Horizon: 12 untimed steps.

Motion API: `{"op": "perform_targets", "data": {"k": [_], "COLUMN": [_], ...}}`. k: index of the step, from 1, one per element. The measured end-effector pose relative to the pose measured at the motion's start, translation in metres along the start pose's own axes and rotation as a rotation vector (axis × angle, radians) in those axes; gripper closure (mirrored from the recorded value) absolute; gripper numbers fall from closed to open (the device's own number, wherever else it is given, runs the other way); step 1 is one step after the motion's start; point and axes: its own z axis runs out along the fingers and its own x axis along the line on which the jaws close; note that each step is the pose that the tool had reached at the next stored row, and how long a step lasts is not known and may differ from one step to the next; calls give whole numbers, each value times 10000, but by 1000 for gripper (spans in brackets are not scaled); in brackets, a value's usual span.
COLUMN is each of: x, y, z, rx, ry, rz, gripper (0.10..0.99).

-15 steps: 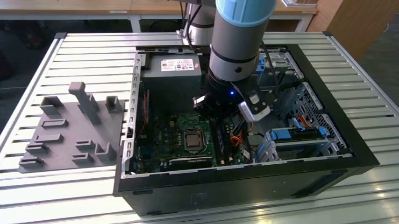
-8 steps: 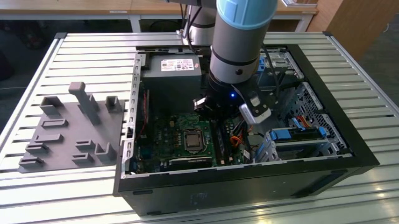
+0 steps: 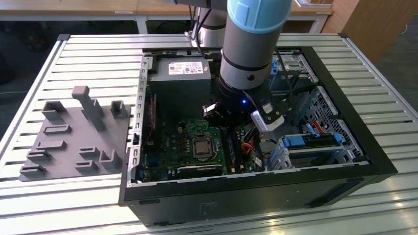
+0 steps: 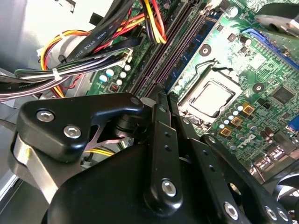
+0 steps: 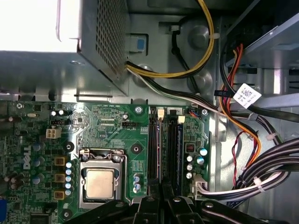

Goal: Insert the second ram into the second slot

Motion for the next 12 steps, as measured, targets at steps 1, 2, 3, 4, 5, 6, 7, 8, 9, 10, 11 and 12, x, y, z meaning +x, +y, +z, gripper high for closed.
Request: {"op": "perform_targets", "data": {"k": [1, 2, 3, 4, 5, 6, 7, 8, 9, 10, 11, 12], "x": [0, 0, 0, 0, 0, -1, -1, -1, -1, -1, -1, -1], "y": [-3, -6, -8, -8, -9, -9, -9, -10, -10, -10, -10, -10], "z": [3, 9, 14, 21, 30, 39, 47, 55, 62, 70, 77, 83], "rx": [1, 1, 0, 1, 2, 1, 1, 1, 2, 1, 1, 0], "ry": [1, 2, 3, 5, 8, 10, 14, 16, 18, 20, 22, 23], "rz": [0, 0, 0, 0, 0, 0, 0, 0, 0, 0, 0, 0], "gripper": [949, 949, 949, 949, 949, 949, 949, 949, 949, 949, 949, 949]}}
